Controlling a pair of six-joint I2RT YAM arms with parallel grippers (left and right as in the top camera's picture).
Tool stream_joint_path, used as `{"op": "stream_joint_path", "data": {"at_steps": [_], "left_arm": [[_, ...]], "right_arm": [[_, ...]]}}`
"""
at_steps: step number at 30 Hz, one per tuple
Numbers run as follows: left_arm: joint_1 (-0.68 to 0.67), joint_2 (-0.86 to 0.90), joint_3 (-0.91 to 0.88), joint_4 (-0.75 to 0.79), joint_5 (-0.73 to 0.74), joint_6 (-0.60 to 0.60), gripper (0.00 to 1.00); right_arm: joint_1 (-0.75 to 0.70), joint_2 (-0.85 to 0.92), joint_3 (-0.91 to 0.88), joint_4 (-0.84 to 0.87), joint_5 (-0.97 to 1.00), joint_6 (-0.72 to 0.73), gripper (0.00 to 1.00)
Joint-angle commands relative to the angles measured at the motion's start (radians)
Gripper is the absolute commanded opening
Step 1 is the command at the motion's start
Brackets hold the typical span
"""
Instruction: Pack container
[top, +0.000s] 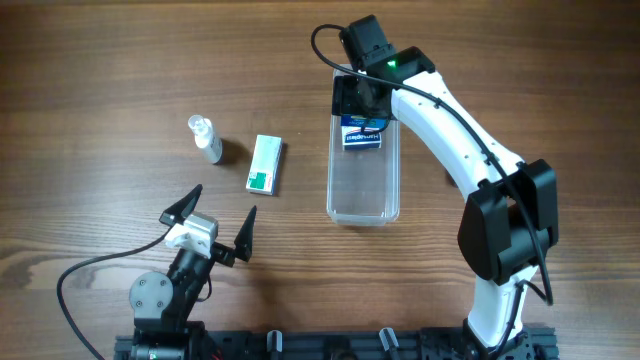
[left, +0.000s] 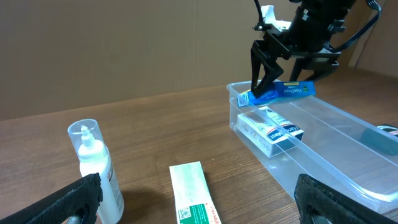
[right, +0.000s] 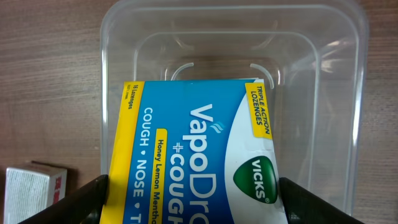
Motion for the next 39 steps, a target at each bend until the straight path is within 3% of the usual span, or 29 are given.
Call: {"op": "stream_joint_path", "data": {"at_steps": [1,16,23,27,29,31,33,34,39], "left_arm": [[0.008,-0.005,-0.004,-0.001,-0.002,0.008,1.0],[0.008,-0.003,-0.004,-0.001,-0.002,0.008,1.0],[0.008,-0.003,-0.004,-0.002,-0.002,0.008,1.0],[0.008,-0.003,-0.004,-0.001,-0.002,0.008,1.0],[0.008,-0.003,-0.004,-0.001,-0.002,0.008,1.0],[0.008,-0.003,-0.004,-0.001,-0.002,0.008,1.0],[0.008,-0.003,-0.004,-0.001,-0.002,0.008,1.0],[0.008,-0.003,-0.004,-0.001,-0.002,0.008,1.0],[0.008,-0.003,-0.004,-0.001,-0.002,0.008,1.0]], "right_arm": [[-0.002,0.016,-0.003,0.005,0.046,0.013,0.83],[-0.002,0.032,-0.003,0.031,0.068,-0.012,0.88],[-0.003,0.003,-0.001,0.0,0.015,-0.016,0.84],[-0.003,-0.07,0.0,-0.051,0.015,-0.1,0.67],[-0.003,-0.124,0.0,-0.101,0.015,-0.124,0.45],[-0.003,-0.165,0.0,-0.149,0.015,-0.151,0.33],[-0.003,-0.203,0.0,-0.232,0.015,-0.2,0.11],[-0.003,-0.211,0.0,-0.286,0.014,-0.219,0.06],[-0.001,-0.193,-0.016,-0.429,-0.028,-0.221,0.04]]}}
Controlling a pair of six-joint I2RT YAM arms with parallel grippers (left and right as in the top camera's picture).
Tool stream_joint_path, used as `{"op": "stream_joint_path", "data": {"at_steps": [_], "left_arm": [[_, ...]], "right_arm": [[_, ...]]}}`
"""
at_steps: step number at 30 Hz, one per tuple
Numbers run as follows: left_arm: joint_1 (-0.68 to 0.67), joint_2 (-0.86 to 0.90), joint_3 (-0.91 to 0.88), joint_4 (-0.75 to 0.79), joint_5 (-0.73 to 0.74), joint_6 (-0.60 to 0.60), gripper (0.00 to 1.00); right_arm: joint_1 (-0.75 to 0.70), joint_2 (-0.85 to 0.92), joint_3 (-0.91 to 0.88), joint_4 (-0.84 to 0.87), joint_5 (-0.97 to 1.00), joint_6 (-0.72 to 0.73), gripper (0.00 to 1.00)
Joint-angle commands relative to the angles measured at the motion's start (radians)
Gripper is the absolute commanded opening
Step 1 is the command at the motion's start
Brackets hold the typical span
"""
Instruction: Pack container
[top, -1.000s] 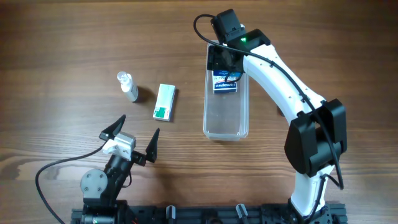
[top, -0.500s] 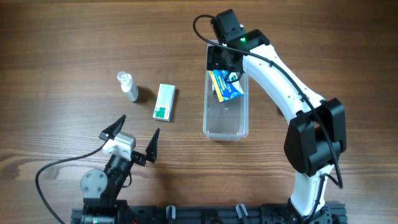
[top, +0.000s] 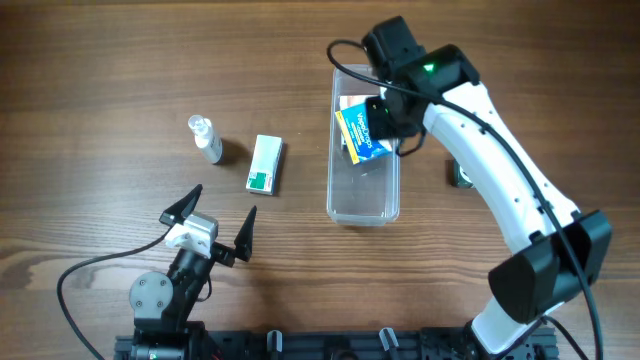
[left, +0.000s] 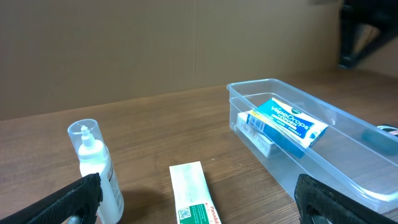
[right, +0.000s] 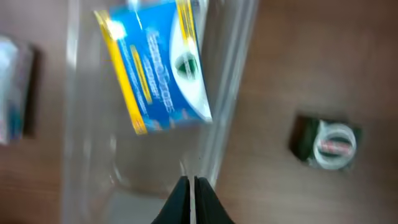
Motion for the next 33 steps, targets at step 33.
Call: {"op": "stream_joint_path", "data": {"at_steps": [33], "left_arm": [[0.008,-0.003,-0.004,-0.002,-0.002,0.008,1.0]], "right_arm": [[0.005,0.097,-0.325,0.325,-0.206,0.006,0.04]]}}
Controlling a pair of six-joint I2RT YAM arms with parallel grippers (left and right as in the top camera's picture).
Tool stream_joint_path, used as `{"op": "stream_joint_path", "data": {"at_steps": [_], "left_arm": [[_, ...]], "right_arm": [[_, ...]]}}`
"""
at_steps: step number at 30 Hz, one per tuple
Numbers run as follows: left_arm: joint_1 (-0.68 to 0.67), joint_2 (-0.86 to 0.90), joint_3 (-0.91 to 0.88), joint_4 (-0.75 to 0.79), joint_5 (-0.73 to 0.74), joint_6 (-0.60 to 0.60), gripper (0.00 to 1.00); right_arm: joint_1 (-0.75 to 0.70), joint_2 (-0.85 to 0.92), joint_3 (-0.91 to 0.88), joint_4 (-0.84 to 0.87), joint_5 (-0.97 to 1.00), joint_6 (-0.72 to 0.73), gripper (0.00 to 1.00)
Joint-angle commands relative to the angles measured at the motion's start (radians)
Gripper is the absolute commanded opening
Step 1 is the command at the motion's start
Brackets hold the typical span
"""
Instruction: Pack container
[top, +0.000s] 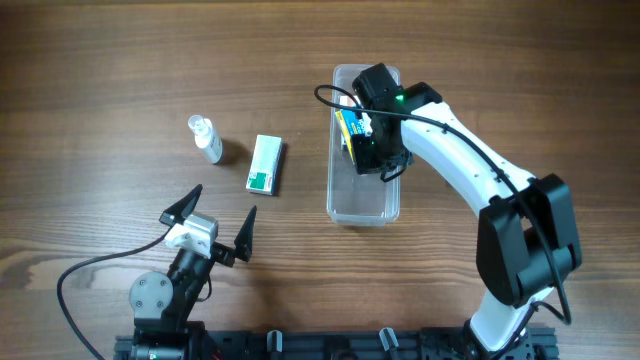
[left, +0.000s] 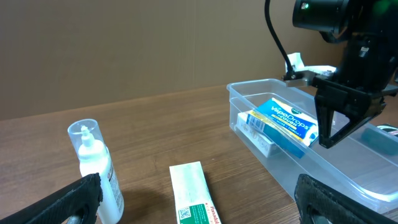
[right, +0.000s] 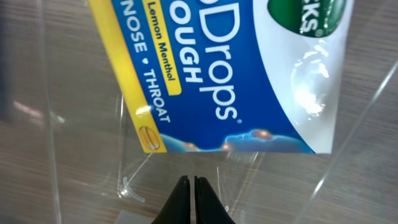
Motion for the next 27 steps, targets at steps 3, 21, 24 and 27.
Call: {"op": "stream_joint_path", "data": {"at_steps": [3,21,24,27], "left_arm": [[0.008,-0.003,-0.004,-0.001,-0.002,0.008,1.0],[0.008,-0.003,-0.004,-0.002,-0.002,0.008,1.0],[0.008,-0.003,-0.004,-0.001,-0.002,0.008,1.0],[0.008,-0.003,-0.004,-0.002,-0.002,0.008,1.0]], "right_arm": [[0.005,0.019,-0.019,0.008,0.025,0.03,0.04],[0.005,0.044,-0.041,0.103,0.038,0.058,0.04],[0.005,0.047,-0.041,0.122,0.052,0.058,0.04],[0.005,0.047,-0.041,0.15,0.051,0.061,0.05]]}}
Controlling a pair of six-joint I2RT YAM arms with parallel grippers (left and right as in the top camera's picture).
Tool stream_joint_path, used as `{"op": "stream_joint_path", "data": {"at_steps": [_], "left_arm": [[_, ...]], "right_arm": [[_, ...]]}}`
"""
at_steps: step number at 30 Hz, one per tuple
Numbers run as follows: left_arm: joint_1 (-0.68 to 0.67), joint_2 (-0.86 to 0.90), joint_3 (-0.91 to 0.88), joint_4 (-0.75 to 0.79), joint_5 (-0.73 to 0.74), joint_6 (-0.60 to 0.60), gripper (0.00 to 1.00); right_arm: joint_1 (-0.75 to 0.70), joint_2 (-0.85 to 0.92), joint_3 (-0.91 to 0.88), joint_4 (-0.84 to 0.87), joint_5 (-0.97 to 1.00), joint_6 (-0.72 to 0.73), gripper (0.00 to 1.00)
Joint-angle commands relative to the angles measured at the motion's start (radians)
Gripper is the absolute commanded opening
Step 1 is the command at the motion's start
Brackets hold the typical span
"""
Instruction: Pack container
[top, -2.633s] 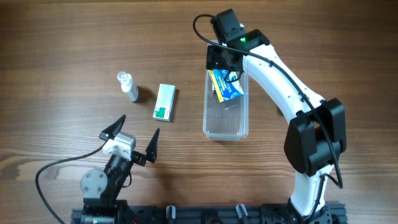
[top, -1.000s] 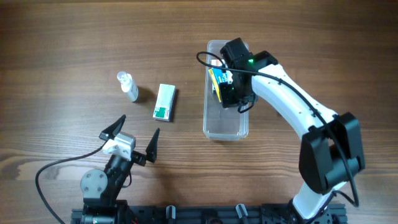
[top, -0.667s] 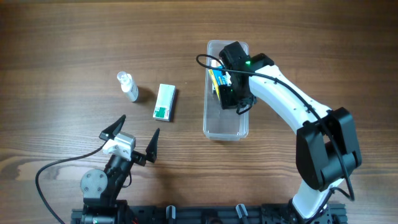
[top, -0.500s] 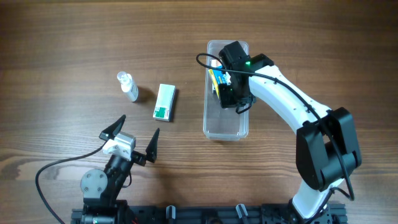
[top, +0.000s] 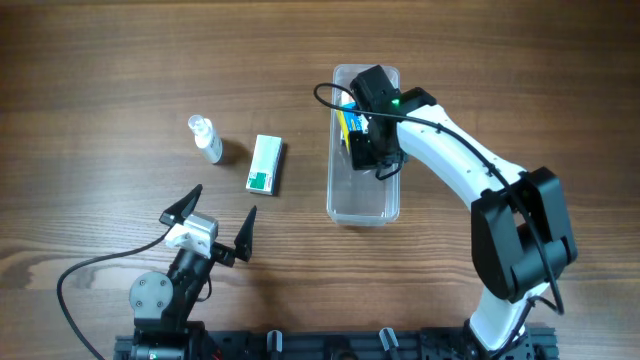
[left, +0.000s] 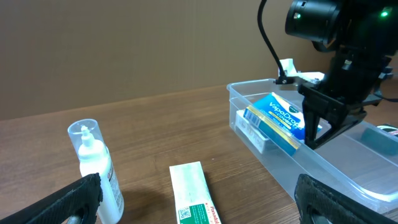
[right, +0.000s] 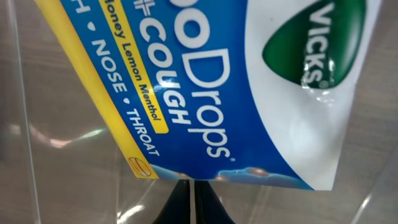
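Observation:
The clear plastic container (top: 364, 203) stands right of centre. A blue and yellow VapoDrops packet (top: 350, 127) (left: 273, 118) (right: 211, 93) leans in its far half on a white box (left: 251, 128). My right gripper (top: 374, 162) (left: 317, 135) (right: 193, 186) is shut, down inside the container, with its tips against the packet's lower edge. A white bottle (top: 206, 138) (left: 93, 165) and a white-and-green box (top: 265, 164) (left: 194, 196) lie on the table to the left. My left gripper (top: 223, 202) (left: 199, 208) stands open near the front, holding nothing.
The near half of the container (left: 348, 168) holds nothing. The wooden table (top: 120, 60) runs all around. The right arm (top: 470, 170) reaches over the table right of the container.
My shut right gripper has moved a little toward the container's far end, and the packet now stands more tilted against the left wall. The left arm has not moved.
My right gripper first held the packet over the container's far end. Then the packet lay in the container on the white box, with the gripper shut and raised. After that the shut gripper was down at the packet's edge, and now it is against it.

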Motion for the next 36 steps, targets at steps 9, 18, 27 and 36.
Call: {"op": "stream_joint_path", "data": {"at_steps": [9,18,27,36], "left_arm": [[0.008,-0.003,-0.004,-0.001,-0.002,0.008,1.0],[0.008,-0.003,-0.004,-0.001,-0.002,0.008,1.0],[0.008,-0.003,-0.004,-0.001,-0.002,0.008,1.0],[0.008,-0.003,-0.004,-0.001,-0.002,0.008,1.0]], "right_arm": [[0.005,0.017,-0.003,0.067,0.027,0.04,0.04],[0.005,0.017,0.05,0.066,0.027,0.042,0.04],[0.005,0.017,0.086,0.11,0.031,0.041,0.04],[0.005,0.017,0.086,0.179,0.114,0.042,0.04]]}}
